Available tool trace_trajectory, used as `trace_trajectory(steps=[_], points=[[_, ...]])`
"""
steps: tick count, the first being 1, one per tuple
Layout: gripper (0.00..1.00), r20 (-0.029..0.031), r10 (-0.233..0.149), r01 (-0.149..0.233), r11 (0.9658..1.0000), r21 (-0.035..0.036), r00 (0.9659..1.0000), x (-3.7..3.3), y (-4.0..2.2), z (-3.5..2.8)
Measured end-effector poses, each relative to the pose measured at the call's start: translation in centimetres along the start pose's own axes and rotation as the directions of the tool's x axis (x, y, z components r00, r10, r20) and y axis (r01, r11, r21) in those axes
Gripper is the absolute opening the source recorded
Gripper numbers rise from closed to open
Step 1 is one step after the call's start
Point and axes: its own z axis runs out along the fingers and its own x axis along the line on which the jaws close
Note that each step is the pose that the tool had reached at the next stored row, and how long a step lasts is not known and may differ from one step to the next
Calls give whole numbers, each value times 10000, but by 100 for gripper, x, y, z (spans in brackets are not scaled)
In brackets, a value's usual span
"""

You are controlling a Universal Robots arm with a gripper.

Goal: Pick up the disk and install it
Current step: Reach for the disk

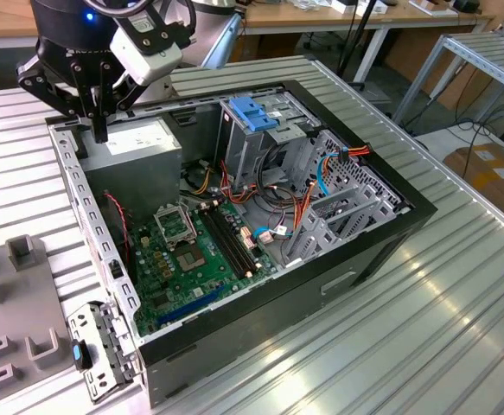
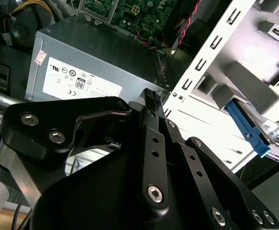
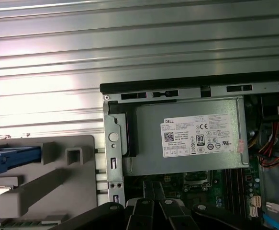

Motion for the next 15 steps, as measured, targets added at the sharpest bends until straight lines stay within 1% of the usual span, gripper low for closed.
trace_trajectory(steps=[15], points=[[11,-59,3,-3,10000,4,10000,54,-5,11]])
